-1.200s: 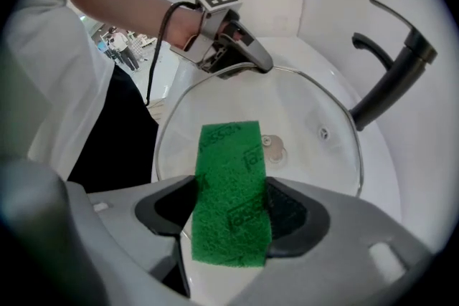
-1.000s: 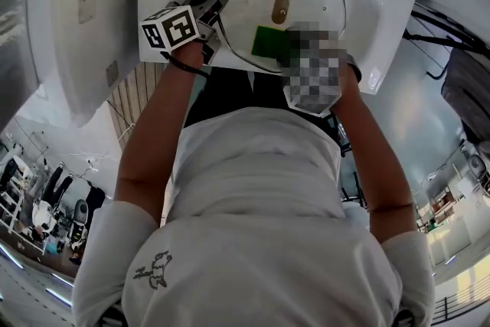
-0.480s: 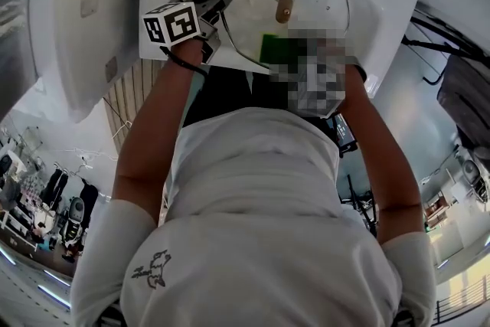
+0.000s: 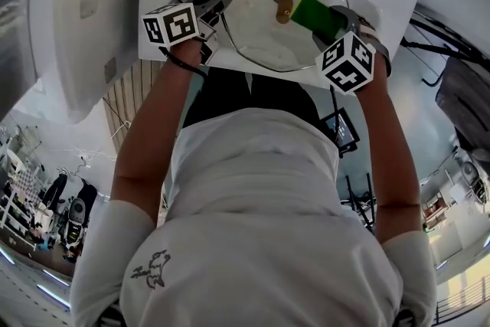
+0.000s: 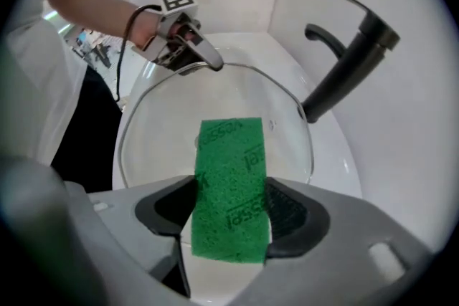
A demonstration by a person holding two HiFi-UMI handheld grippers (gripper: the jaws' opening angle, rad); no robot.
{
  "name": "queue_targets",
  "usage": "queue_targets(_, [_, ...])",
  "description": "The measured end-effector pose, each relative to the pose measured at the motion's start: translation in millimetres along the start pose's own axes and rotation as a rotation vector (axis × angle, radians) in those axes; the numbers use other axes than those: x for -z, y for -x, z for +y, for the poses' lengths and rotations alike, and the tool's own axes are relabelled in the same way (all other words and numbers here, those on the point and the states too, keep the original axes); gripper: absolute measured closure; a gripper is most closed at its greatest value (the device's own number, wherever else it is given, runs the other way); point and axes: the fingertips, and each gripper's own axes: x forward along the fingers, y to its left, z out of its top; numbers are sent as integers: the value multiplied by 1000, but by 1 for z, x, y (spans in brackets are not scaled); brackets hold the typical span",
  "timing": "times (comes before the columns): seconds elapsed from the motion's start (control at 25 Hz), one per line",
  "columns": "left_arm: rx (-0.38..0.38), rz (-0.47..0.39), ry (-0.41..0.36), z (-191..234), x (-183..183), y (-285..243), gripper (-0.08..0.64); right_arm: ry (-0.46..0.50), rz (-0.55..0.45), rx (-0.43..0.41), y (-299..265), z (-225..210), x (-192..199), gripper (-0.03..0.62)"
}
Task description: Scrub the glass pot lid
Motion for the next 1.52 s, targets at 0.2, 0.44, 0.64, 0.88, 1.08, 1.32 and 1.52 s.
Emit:
queue_targets(0.2, [14,5,31,-3,3,-2,497,-146,-15,-8,-19,16,-17,296])
queue_targets(0.44, [-6,-5,23,1,3,-1,497,-107,-101,-52,-30,55,-76,296])
queue_targets(0.64, [-3,-7,11,0,0,0,497,25,-227,-180,-19,96,-110,295])
queue_targets(0.88, [1,-2,-3,0,-1,0,497,152,-180,-300,-6,117,-75,295])
queue_targets(1.08, [7,26,0,0,1,-1,497,151,-141,-330,-14,117,-57,296])
queue_targets(1.32, [21,62,7,-3,5,-2,497,133,-99,-210,-24,71,-54,296])
queue_targets(1.52, [18,61,2,-2,4,-3,497,172,-102,-120,-16,26,-47,296])
